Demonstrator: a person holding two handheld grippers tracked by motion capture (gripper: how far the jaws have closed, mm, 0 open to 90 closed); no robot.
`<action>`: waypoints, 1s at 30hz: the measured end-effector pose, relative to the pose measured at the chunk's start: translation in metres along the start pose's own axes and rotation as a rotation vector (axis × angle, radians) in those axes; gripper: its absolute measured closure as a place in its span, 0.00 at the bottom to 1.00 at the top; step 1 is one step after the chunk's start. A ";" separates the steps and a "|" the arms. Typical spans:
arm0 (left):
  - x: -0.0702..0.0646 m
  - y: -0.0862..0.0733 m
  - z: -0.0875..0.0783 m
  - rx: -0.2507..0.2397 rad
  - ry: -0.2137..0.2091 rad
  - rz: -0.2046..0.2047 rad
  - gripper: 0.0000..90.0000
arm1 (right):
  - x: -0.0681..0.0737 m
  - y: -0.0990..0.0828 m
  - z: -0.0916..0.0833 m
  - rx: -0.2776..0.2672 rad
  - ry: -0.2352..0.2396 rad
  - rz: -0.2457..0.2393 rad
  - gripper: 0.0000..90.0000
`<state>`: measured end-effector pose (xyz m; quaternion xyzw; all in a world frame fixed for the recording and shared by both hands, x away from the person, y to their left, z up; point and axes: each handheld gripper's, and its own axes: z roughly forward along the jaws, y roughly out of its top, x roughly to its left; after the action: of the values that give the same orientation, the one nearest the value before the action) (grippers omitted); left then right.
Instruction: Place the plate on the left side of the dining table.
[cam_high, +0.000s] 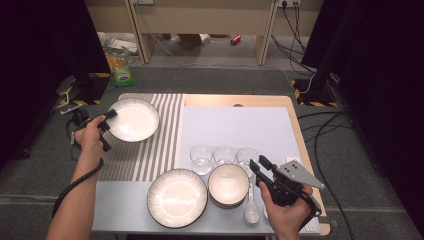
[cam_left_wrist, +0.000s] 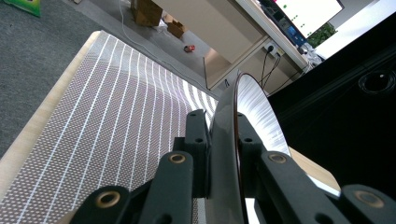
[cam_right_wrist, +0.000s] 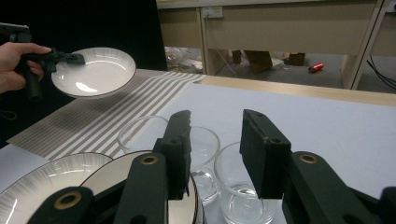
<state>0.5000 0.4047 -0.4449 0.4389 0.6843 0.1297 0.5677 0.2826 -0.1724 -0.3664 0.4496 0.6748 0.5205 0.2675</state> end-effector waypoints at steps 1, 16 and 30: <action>0.000 0.000 0.001 0.002 0.000 -0.001 0.89 | 0.000 0.000 0.000 0.000 0.001 0.005 0.70; 0.006 -0.005 0.012 0.013 0.025 -0.006 0.89 | 0.001 -0.001 0.000 -0.003 0.009 0.006 0.70; 0.012 -0.007 0.017 0.014 0.062 -0.007 0.89 | 0.003 0.000 0.001 0.001 0.016 -0.003 0.69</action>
<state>0.5122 0.4045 -0.4627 0.4362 0.7039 0.1364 0.5437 0.2825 -0.1692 -0.3668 0.4446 0.6779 0.5232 0.2627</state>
